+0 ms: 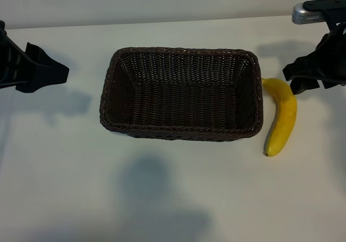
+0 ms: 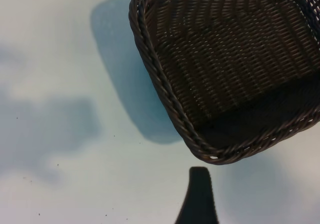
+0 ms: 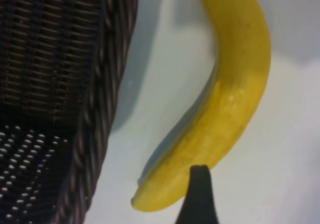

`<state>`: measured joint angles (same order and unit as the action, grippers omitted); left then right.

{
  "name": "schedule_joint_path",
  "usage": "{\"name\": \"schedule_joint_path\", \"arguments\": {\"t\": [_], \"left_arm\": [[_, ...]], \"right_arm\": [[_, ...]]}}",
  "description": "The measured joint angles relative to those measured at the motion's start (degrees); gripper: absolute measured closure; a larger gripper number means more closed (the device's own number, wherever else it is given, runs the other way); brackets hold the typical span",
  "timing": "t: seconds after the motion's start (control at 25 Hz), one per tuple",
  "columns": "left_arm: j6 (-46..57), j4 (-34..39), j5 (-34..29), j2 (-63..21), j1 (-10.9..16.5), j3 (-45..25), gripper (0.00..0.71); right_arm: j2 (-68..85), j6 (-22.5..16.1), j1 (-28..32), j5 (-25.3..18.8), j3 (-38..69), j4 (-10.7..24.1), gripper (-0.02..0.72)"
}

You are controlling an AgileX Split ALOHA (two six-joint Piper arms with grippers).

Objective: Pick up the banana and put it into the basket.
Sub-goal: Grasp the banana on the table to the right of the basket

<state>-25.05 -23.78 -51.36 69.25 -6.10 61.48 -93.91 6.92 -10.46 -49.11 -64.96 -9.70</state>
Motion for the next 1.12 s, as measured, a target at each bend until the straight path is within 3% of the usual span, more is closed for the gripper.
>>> {"name": "schedule_joint_path", "arguments": {"t": [0.36,0.64,0.88,1.12], "left_arm": [[0.0,0.0,-0.05,0.0,0.0,0.0,0.099],[0.0,0.0,-0.05,0.0,0.0,0.0,0.1],[0.0,0.0,-0.1,0.0,0.0,0.0,0.1],[0.0,0.0,-0.15,0.0,0.0,0.0,0.1]], "right_arm": [[-2.08,0.88,0.0,1.22,1.88,-1.75,0.11],[-2.4,1.41,0.0,5.24,6.02,-3.19,0.11],[-2.44,4.83,0.0,6.82,6.17,-8.7,0.11],[-3.85,5.81,0.0,7.53,6.17,-9.82,0.11]]}}
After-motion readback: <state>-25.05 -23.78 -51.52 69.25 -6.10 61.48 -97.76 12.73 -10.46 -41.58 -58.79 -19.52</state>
